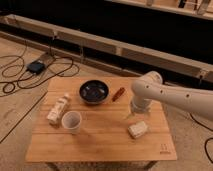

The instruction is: Place the white sponge in the ceramic bowl

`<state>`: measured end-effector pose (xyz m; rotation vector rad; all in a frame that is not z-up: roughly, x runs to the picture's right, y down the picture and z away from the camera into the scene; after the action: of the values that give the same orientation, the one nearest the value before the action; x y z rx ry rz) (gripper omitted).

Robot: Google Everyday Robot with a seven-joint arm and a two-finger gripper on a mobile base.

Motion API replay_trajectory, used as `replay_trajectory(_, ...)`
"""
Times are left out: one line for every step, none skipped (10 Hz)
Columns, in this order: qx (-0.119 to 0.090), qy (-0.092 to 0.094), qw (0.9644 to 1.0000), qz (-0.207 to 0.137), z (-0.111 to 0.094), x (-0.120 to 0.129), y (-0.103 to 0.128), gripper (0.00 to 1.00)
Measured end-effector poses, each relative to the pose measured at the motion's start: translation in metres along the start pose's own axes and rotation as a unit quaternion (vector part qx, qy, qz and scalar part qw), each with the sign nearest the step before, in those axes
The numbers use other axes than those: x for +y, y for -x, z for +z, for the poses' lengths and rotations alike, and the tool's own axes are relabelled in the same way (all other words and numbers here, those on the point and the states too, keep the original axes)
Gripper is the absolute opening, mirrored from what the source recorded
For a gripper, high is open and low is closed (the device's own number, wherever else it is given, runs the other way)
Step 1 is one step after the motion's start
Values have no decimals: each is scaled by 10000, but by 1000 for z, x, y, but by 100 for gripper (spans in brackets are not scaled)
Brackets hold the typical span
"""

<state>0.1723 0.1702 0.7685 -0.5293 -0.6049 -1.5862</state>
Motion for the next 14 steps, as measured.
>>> replay_trajectory(-24,19,10000,80,7,2,4,80)
replay_trajectory(-65,35,9998,161,16,3,6,80)
replay_trajectory(-84,47,9997,233,21,4,5,80)
replay_trajectory(-117,77,9992,371,31,8,2,80)
replay_trajectory(-152,98,9987,487,37,11,0,80)
replay_trajectory(-201,114,9978,621,45,12,-3,80)
replay_trajectory(-230,120,9971,710,51,13,-5,80)
replay_trajectory(-276,121,9961,829,60,16,-6,80)
replay_trajectory(-314,120,9953,906,66,18,-6,80)
replay_trajectory(-359,110,9948,951,70,18,-5,80)
replay_trajectory(-420,97,9940,1004,74,19,-3,80)
replay_trajectory(-485,97,9932,1057,78,22,1,80)
replay_trajectory(-534,98,9925,1094,81,24,3,80)
replay_trajectory(-574,101,9920,1117,83,26,4,80)
